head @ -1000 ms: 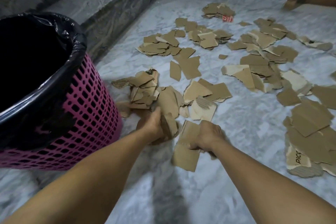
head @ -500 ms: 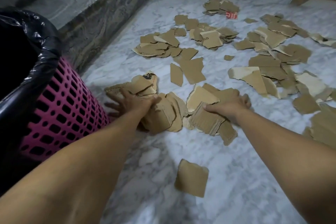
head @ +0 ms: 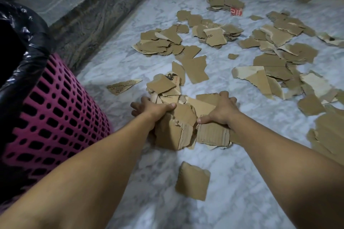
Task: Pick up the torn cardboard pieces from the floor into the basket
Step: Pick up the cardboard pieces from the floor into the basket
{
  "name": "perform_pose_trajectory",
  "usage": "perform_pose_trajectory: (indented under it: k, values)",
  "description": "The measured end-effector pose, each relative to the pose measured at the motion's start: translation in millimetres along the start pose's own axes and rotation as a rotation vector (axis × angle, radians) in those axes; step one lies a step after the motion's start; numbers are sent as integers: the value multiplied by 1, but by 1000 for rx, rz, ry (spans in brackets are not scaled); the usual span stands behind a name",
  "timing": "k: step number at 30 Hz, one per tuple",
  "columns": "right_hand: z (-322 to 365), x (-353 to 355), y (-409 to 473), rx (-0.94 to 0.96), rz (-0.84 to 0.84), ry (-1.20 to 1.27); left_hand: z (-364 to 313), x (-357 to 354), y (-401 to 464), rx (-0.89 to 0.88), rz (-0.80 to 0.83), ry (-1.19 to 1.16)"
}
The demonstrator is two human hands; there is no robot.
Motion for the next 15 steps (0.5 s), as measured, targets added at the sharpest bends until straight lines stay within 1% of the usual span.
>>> perform_pose_trajectory:
  k: [3,5,9,15]
  values:
    - [-9,-2,-2,-88,24,111,6,9,1,11,-54,88]
    - [-12,-5,-7,-138,53,186,9,8,2,27,-5,25]
    - [-13,-18,-14,-135,110,304,12,5,-10,63,139,-125]
    - [-7,-2,-42,-143,154,467,12,15,-33,74,196,-216]
Point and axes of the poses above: each hand's wrist, its own y-axis towards the middle knuckle, its own x-axis out of the back of the hand, z = x × y, the point moved 7 cm from there along y, towards the middle knuckle, and after that the axes turned 13 degrees about -z, right-handed, at the moved point
